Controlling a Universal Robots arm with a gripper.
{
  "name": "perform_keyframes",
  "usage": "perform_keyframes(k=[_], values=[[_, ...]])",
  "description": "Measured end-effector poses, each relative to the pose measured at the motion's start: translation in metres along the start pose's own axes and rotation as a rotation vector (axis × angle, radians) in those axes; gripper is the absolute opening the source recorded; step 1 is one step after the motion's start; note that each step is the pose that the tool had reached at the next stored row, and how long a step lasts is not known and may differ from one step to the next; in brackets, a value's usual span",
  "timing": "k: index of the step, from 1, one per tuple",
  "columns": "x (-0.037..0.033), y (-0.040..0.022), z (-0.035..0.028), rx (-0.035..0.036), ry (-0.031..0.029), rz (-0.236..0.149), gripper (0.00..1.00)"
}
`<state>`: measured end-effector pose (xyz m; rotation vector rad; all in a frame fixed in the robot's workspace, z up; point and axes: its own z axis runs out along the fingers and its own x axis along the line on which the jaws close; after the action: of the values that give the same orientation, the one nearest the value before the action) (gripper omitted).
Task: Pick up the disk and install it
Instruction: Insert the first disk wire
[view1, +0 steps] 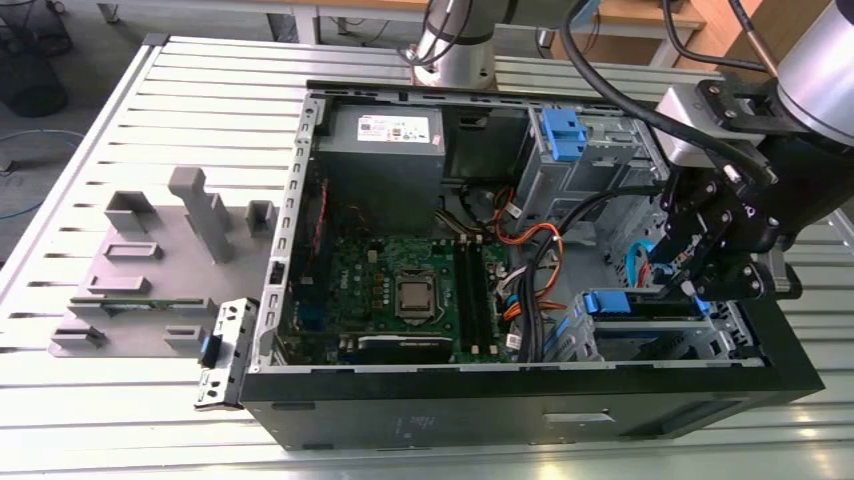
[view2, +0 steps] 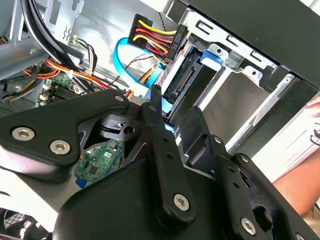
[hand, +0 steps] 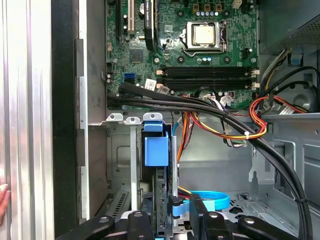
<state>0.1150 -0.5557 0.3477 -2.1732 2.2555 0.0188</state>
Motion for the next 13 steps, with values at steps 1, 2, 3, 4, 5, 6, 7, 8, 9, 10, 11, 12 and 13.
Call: perform_keyframes(k=[1,2,3,4,5,6,7,8,9,10,11,12,13], values=[[0.0,0.0,0.0001,0.0,-0.0001,0.0,0.42],[0.0,0.0,0.0001,0.0,0.0,0.0,0.42],[0.0,0.0,0.0002,0.0,0.0,0.0,0.41],[0.0,0.0,0.0002,0.0,-0.0001,0.0,0.41],[0.0,0.0,0.0003,0.0,0.0,0.0,0.35],[0.0,0.0,0.0003,0.0,-0.0001,0.0,0.28],[0.0,0.0,0.0003,0.0,0.0,0.0,0.28],[0.0,0.0,0.0004,0.0,-0.0001,0.0,0.22],[0.0,0.0,0.0005,0.0,-0.0001,0.0,0.17],[0.0,0.0,0.0005,0.0,-0.0001,0.0,0.16],[0.0,0.0,0.0005,0.0,-0.0001,0.0,0.16],[0.0,0.0,0.0006,0.0,0.0,0.0,0.16],[0.0,0.0,0.0007,0.0,-0.0001,0.0,0.16]])
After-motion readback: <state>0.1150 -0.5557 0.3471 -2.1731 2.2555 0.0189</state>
